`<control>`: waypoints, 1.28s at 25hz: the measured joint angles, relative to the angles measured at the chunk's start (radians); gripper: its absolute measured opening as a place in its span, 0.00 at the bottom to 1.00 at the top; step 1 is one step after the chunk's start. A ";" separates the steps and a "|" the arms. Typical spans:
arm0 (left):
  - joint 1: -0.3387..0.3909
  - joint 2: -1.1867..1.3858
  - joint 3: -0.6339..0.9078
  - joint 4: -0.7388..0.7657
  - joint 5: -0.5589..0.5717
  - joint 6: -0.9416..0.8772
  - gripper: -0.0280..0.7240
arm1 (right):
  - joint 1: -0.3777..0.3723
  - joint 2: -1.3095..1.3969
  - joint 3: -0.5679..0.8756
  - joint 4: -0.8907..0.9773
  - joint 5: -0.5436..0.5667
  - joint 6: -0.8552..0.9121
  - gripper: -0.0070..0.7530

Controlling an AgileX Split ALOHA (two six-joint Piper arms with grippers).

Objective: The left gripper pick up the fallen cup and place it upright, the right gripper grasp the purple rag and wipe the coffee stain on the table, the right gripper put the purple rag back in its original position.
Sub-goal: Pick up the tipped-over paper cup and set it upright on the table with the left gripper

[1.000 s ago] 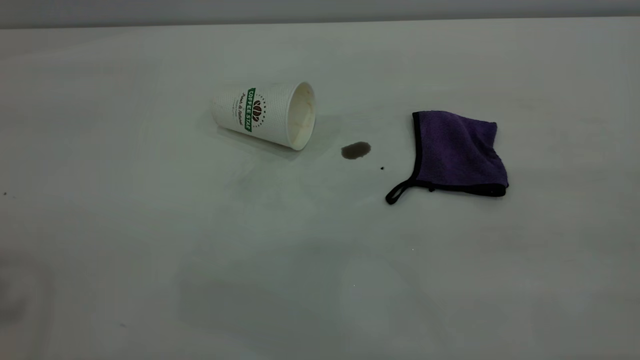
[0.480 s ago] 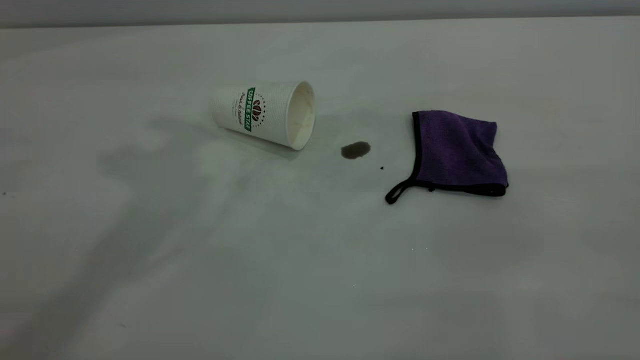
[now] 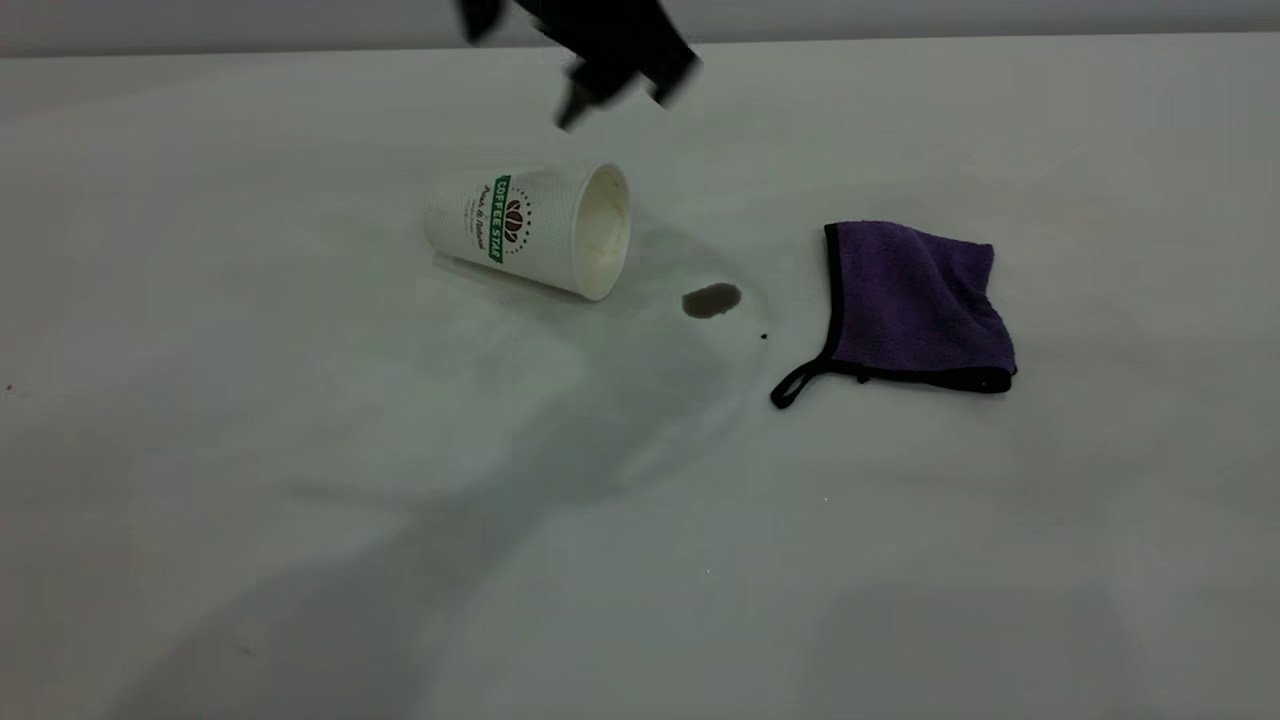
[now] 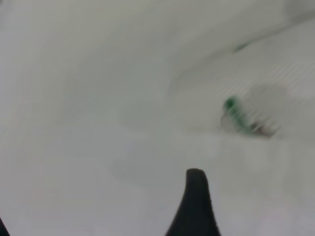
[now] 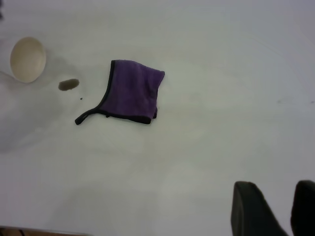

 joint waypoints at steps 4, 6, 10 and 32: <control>-0.021 0.064 -0.047 0.033 -0.008 -0.020 0.97 | 0.000 0.000 0.000 0.000 0.000 0.000 0.32; -0.021 0.084 -0.048 0.059 -0.023 -0.032 0.96 | 0.000 0.000 0.000 0.000 0.000 0.000 0.32; -0.021 0.136 -0.048 0.096 -0.060 -0.058 0.93 | 0.000 0.000 0.000 0.000 0.000 0.000 0.32; -0.008 0.276 -0.050 0.396 -0.060 -0.143 0.18 | 0.000 0.000 0.000 0.000 0.000 0.000 0.32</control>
